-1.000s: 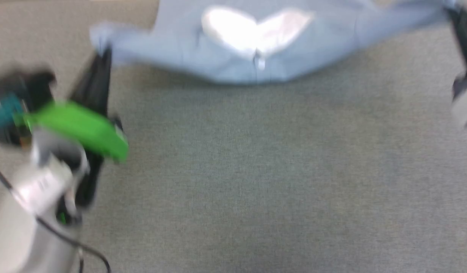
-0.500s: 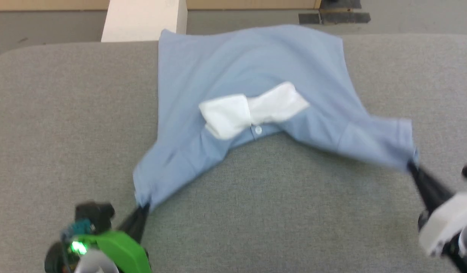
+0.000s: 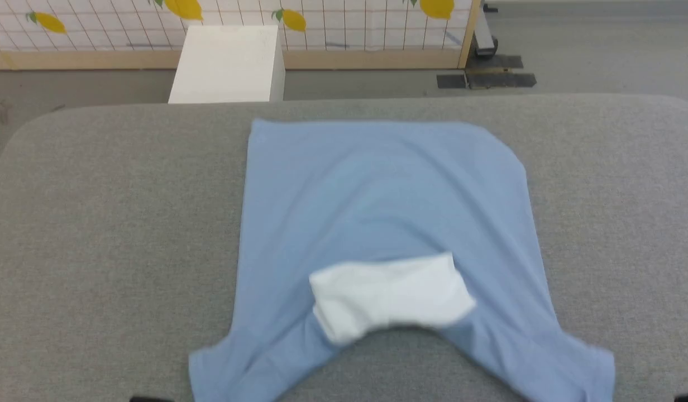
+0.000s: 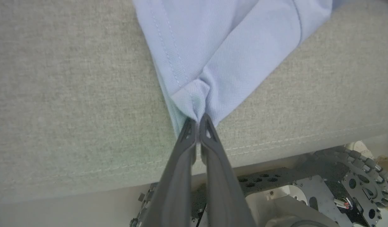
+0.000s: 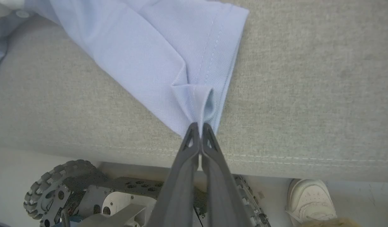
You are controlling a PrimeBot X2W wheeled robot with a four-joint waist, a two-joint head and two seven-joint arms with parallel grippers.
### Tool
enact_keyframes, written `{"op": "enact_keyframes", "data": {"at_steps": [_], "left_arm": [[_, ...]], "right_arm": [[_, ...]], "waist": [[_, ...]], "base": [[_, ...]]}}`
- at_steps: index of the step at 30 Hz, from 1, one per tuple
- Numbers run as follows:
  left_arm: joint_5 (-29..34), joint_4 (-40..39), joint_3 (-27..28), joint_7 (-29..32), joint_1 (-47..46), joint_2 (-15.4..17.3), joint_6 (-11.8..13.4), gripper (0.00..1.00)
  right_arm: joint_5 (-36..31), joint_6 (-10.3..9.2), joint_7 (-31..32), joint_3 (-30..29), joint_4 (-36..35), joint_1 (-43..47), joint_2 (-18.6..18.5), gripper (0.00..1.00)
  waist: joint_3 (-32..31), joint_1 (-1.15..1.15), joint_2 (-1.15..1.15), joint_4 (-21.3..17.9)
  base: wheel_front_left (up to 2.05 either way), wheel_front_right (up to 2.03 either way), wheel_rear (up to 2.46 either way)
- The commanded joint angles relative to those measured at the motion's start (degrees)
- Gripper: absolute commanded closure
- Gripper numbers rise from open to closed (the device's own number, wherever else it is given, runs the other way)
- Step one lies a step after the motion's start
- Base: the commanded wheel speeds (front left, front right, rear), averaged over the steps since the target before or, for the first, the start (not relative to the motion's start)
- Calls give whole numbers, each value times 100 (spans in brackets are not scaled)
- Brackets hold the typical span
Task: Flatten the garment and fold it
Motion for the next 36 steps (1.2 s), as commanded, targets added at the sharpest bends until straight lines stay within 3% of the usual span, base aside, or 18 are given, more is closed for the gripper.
{"op": "enact_keyframes", "data": {"at_steps": [1,9,11,12,13,20,26,30,36], "left_arm": [[-73,-5,-24,102,180,96,52,100],[-101,-303,140,58,301,174,239,100],[-105,-392,188,-42,219,127,235,100],[-104,-427,201,-76,184,110,231,100],[-110,-475,213,-111,145,88,222,100],[-44,-907,262,-208,-50,53,255,100],[194,-1414,272,-244,-367,63,337,100],[403,-1666,228,-294,-700,25,345,100],[615,-1832,50,-338,-1188,-143,285,100]], "right_arm": [[28,-9,121,-27,38,176,-19,100],[43,-9,348,-148,-97,385,97,100],[-40,-9,249,-184,-127,271,142,58],[-77,-9,200,-209,-134,211,168,9],[-130,-9,112,-261,-144,116,212,0],[115,-9,145,-433,-619,-682,34,0],[-25,-9,492,-645,-942,-2311,-606,0],[-92,-9,843,-390,-508,-3748,-1017,0],[-385,-9,1224,83,516,-5323,-1265,0]], "waist": [[-48,1,0,10],[10,1,0,48],[13,1,0,56],[11,1,0,57],[10,1,0,60],[140,1,0,156],[672,1,0,391],[1184,1,0,635],[1835,1,0,1029]], "base": [[0,0,0],[0,0,0],[0,0,0],[0,0,0],[0,0,0],[0,0,0],[0,0,0],[0,0,0],[0,0,0]]}}
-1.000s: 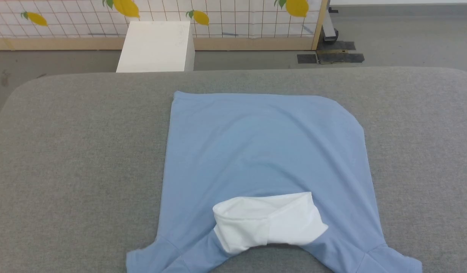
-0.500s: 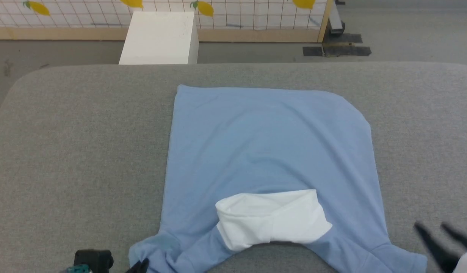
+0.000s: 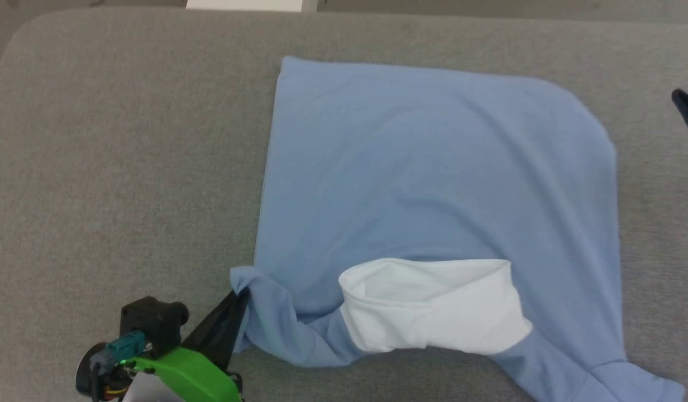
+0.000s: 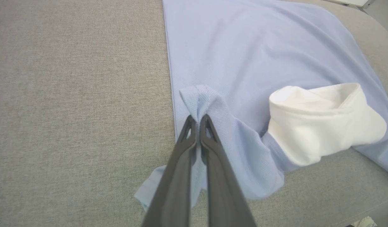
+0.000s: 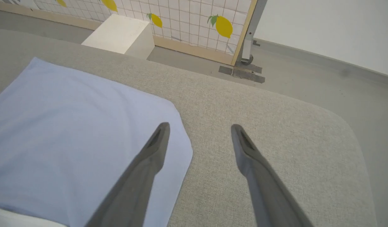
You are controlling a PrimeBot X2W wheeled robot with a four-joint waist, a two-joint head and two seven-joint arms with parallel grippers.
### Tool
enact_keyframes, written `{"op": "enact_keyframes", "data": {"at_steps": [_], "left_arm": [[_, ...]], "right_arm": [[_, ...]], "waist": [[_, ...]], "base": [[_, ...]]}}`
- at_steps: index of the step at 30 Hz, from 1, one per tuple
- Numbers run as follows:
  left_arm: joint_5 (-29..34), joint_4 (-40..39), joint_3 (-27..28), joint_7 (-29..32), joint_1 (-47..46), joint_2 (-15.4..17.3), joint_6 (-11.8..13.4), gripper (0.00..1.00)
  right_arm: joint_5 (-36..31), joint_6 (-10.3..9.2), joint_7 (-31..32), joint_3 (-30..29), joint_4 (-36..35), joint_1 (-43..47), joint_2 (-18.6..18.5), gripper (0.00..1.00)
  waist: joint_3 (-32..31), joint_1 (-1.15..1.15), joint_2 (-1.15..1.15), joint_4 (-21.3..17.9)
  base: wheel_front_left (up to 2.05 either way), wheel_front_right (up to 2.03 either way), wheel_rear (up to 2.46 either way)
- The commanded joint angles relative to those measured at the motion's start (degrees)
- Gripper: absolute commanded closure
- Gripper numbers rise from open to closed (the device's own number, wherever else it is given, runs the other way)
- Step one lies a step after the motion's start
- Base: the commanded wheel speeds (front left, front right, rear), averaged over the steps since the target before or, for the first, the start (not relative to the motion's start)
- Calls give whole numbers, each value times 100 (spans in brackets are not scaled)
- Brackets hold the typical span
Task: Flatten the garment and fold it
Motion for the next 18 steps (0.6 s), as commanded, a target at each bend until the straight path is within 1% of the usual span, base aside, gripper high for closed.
{"op": "enact_keyframes", "data": {"at_steps": [1,4,7,12,15,16,17,18], "left_arm": [[88,-18,-36,-38,-174,-64,-28,100],[165,5,-135,-53,-394,-155,-76,100],[209,49,-229,-54,-563,-230,-129,100],[229,174,-364,-58,-790,-357,-215,100],[227,248,-406,-69,-870,-395,-254,100],[226,271,-413,-74,-892,-402,-264,100],[226,285,-414,-76,-907,-404,-268,100],[224,299,-408,-79,-920,-405,-265,100]], "right_arm": [[-85,-9,85,104,202,-253,-26,0],[-282,-9,194,228,665,-709,-61,0],[-440,-9,303,281,1036,-931,-67,0],[-617,-9,383,291,1546,-962,-30,0],[-738,-9,442,251,1825,-880,-21,0],[-782,-9,489,272,1905,-840,-26,43],[-816,-9,514,251,1968,-826,-23,79],[-850,-9,568,211,2047,-810,5,100]], "waist": [[669,0,0,523],[913,0,0,735],[1072,0,0,923],[1236,0,0,1210],[1276,0,0,1302],[1283,0,0,1320],[1288,0,0,1326],[1293,0,0,1315]], "base": [[0,0,0],[0,0,0],[0,0,0],[0,0,0],[0,0,0],[0,0,0],[0,0,0],[0,0,0]]}}
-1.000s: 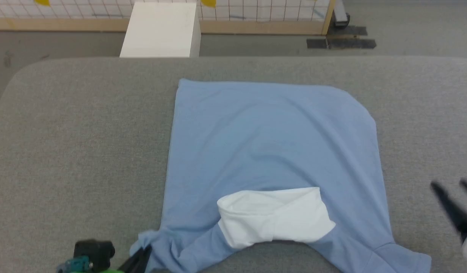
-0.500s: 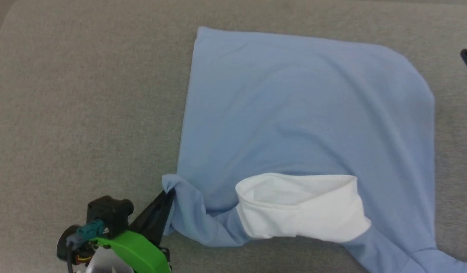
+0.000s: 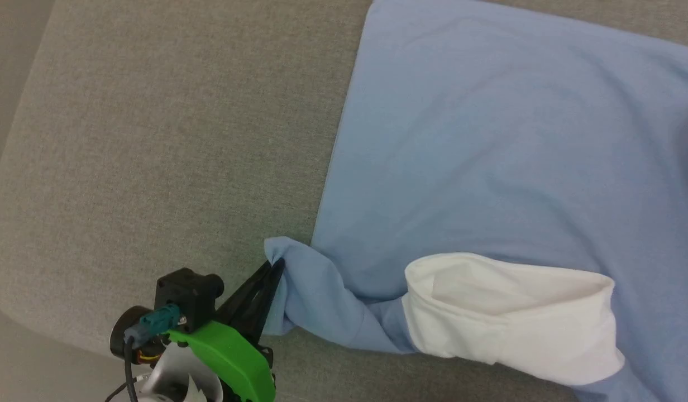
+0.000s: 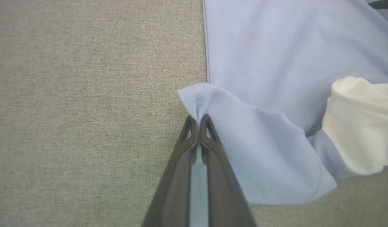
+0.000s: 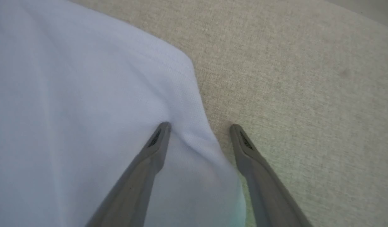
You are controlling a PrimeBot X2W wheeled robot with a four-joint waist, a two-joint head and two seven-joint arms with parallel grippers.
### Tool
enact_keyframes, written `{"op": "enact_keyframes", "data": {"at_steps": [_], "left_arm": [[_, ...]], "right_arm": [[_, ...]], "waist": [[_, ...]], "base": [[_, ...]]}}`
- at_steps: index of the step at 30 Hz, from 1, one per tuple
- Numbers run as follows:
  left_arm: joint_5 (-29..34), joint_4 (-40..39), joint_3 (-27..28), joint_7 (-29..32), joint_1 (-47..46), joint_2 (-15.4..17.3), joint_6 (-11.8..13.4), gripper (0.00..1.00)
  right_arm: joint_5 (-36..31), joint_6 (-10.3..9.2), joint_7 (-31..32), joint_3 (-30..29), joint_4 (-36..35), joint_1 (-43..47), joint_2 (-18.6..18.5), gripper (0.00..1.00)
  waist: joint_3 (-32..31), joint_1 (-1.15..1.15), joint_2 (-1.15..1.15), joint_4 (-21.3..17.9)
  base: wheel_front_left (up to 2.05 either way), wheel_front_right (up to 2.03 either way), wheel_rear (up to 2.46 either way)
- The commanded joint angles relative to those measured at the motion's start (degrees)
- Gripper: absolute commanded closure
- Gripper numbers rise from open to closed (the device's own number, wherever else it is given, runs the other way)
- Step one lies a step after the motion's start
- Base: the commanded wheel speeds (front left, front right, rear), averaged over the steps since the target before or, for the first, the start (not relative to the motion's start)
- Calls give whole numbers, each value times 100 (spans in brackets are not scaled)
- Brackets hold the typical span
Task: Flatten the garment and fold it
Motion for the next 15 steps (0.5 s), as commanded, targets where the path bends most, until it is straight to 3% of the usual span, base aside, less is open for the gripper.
{"op": "enact_keyframes", "data": {"at_steps": [1,9,11,15], "left_arm": [[21,28,15,-34,-131,-16,-5,100],[11,99,107,-69,-72,66,57,100],[-1,78,166,-70,111,162,132,100],[-64,60,210,-62,299,237,173,100]], "right_arm": [[-63,-9,158,31,172,108,56,100],[-6,-9,-103,-78,73,61,31,100],[213,-9,-386,-370,67,284,-37,100],[521,-9,-488,-816,-130,861,-42,100]], "waist": [[165,0,0,134],[-196,0,0,-364],[-655,0,0,-716],[-1064,0,0,-948]], "base": [[0,0,0],[0,0,0],[0,0,0],[0,0,0]]}}
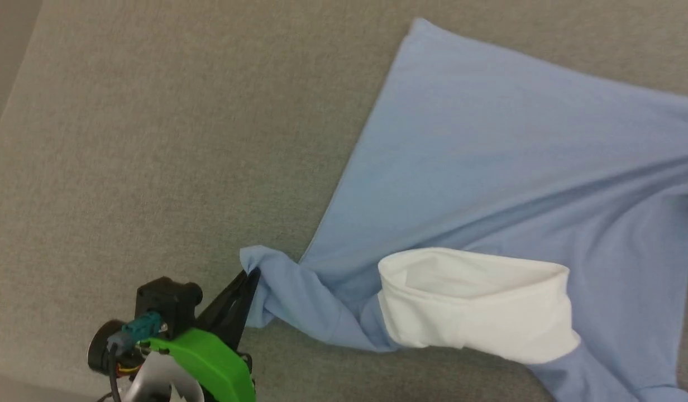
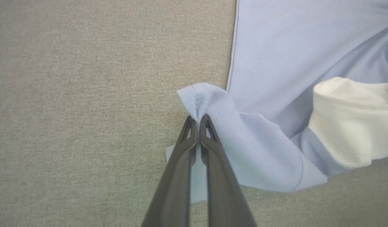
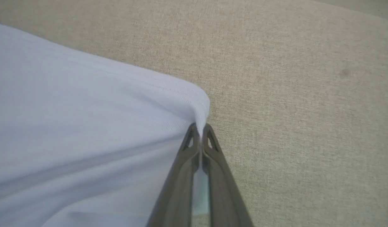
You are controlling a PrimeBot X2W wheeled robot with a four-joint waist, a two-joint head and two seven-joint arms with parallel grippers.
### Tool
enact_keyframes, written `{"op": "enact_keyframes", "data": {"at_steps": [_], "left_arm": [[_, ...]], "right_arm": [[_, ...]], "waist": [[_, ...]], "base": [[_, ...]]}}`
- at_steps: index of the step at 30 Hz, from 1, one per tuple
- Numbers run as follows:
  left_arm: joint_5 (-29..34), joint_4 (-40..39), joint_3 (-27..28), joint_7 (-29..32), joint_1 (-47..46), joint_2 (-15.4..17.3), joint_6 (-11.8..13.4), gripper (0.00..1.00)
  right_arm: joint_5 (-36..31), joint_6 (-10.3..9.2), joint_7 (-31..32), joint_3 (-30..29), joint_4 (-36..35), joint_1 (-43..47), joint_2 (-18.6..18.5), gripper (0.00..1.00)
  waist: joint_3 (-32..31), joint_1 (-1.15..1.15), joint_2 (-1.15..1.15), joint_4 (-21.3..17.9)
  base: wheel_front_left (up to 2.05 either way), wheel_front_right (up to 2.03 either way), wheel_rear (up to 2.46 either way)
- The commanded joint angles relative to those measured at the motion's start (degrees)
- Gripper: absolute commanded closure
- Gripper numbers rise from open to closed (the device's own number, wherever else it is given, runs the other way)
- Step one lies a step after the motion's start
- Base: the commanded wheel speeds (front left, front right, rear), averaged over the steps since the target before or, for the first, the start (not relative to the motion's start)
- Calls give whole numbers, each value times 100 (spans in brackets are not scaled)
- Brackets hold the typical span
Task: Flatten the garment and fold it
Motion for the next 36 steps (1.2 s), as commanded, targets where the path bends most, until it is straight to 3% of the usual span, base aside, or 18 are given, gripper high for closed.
{"op": "enact_keyframes", "data": {"at_steps": [1,7,12,16,19,22,23,24,29,36], "left_arm": [[-64,-23,35,-19,111,51,46,100],[-172,-29,93,-67,397,118,91,100],[-242,10,111,-112,582,132,126,100],[-290,28,123,-149,675,135,135,100],[-309,36,154,-182,726,138,164,100],[-300,44,167,-195,737,157,178,100],[-297,41,166,-196,727,158,178,100],[-293,36,168,-197,712,156,182,100],[-240,-29,138,-175,590,152,179,100],[-104,-120,-9,-148,194,37,110,100]], "right_arm": [[82,-11,-62,-164,-103,309,-32,100],[338,-11,-168,-939,-860,2044,303,100],[389,-11,-118,-1525,-1697,3697,1170,100],[372,-11,-130,-1670,-2128,4743,1857,100],[423,-11,-280,-1611,-2164,5066,2209,100],[393,-11,-550,-1526,-2112,5026,2322,100],[361,-11,-647,-1474,-2129,4972,2271,20],[339,-11,-779,-1453,-2166,4866,2189,0],[464,-11,-1049,-1221,-2711,4060,1557,0],[583,-11,-635,-233,-2855,2197,472,0]], "waist": [[-631,-1,0,-511],[-1044,-1,0,-827],[-1243,-1,0,-1082],[-1310,-1,0,-1254],[-1333,-1,0,-1383],[-1345,-1,0,-1480],[-1343,-1,0,-1492],[-1336,-1,0,-1506],[-1188,-1,0,-1463],[-720,-1,0,-1069]], "base": [[0,0,0],[0,0,0],[0,0,0],[0,0,0],[0,0,0],[0,0,0],[0,0,0],[0,0,0],[0,0,0],[0,0,0]]}}
